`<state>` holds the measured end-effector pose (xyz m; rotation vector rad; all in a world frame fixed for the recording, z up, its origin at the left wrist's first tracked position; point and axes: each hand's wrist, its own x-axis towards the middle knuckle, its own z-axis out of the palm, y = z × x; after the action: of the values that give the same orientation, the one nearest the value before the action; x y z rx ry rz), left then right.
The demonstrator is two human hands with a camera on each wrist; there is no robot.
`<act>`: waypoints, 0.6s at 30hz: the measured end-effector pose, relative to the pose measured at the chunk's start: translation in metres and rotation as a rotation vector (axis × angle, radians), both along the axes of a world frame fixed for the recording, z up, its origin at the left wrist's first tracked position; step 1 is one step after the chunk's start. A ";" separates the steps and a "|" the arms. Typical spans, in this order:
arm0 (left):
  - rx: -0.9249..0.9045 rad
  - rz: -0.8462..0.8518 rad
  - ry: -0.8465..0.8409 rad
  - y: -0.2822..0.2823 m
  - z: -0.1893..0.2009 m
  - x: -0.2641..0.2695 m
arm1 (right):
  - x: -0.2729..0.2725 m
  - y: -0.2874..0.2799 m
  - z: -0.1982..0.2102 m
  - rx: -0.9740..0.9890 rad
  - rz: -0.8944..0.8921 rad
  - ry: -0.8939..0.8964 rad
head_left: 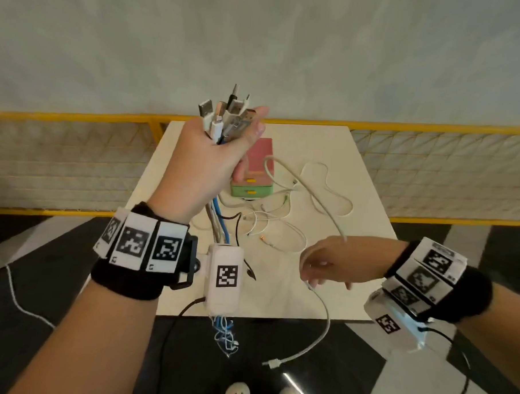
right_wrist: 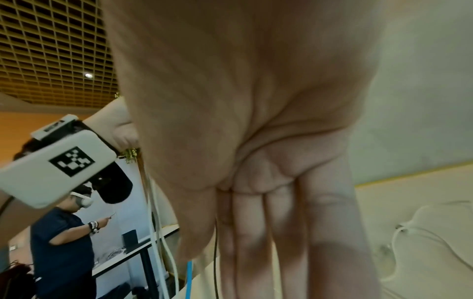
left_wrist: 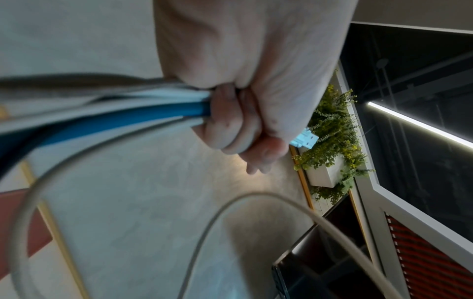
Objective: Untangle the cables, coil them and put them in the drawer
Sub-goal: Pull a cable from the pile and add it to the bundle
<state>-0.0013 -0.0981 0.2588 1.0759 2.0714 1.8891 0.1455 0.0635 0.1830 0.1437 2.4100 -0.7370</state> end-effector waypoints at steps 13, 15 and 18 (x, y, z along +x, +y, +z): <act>-0.289 -0.225 -0.014 0.005 -0.032 0.056 | 0.010 -0.012 0.031 -0.113 -0.175 0.555; -0.322 -0.249 0.002 0.009 -0.037 0.062 | 0.009 -0.036 0.034 -0.394 -0.156 0.560; -0.314 -0.209 0.033 0.014 -0.041 0.063 | 0.002 -0.059 0.019 -0.458 -0.203 0.636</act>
<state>0.0618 -0.0840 0.2177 1.1936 2.0878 1.4026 0.1478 0.0048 0.2019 -0.0441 2.7412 -1.6052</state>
